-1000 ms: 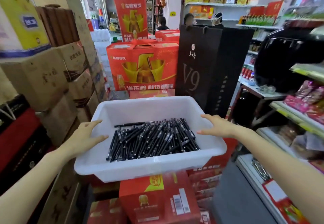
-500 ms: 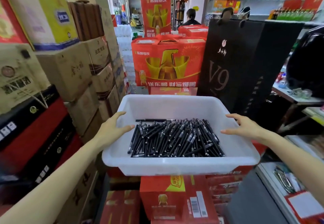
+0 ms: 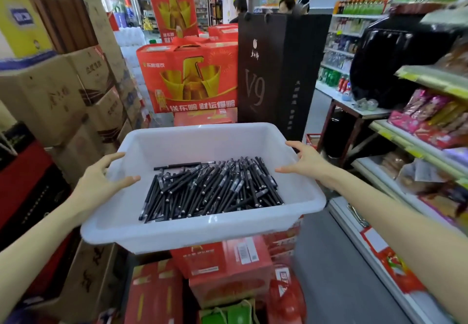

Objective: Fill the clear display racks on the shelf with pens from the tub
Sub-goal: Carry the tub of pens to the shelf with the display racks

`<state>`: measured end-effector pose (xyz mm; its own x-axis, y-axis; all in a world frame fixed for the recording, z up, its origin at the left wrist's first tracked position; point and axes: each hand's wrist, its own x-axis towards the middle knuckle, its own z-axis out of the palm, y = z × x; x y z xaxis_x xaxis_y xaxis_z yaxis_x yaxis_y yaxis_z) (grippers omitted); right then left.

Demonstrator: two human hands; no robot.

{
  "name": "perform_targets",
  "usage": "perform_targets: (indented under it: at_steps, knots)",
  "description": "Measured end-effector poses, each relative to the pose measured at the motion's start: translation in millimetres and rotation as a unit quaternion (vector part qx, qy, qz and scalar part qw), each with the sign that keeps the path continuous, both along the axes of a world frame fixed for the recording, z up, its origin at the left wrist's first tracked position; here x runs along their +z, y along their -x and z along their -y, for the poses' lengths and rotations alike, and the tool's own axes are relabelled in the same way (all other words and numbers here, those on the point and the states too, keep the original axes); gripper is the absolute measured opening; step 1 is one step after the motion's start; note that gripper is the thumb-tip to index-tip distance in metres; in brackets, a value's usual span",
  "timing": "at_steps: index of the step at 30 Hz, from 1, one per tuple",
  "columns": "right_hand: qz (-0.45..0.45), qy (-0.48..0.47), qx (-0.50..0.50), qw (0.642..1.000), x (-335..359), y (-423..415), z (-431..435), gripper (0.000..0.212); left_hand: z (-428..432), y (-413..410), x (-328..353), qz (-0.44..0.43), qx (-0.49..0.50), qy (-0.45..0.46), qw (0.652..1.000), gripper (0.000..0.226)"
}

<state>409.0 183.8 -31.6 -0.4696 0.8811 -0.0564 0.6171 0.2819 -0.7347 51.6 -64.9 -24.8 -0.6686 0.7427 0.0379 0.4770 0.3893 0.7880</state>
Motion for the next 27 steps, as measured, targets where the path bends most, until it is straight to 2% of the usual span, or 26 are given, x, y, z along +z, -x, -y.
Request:
perform_targets:
  at_steps: [4,10,13,17,22,27]
  knots:
    - [-0.023,-0.006,0.006,1.0,6.2,-44.5,34.9,0.097,38.4,-43.0,12.5,-0.006,0.0,-0.019,1.0,0.072]
    - [-0.076,0.062,-0.039,0.994,-2.2,-157.6,107.8,0.08,75.3,-145.0,14.8,-0.041,-0.037,-0.027,0.998,0.066]
    - [-0.085,0.094,-0.101,0.987,-20.1,-232.9,146.1,0.084,80.6,-206.1,1.3,-0.038,-0.09,-0.013,0.995,0.061]
    - [-0.08,0.101,-0.168,0.977,-54.2,-340.0,207.7,0.073,74.9,-284.3,-34.9,-0.019,-0.166,0.013,0.986,0.074]
    - [-0.029,0.112,-0.282,0.952,-104.2,-467.2,284.9,0.093,40.6,-393.7,-90.4,0.033,-0.276,0.062,0.959,0.07]
    - [-0.008,0.133,-0.403,0.905,-136.0,-559.0,368.7,0.096,2.9,-504.5,-135.9,0.085,-0.364,0.105,0.922,0.063]
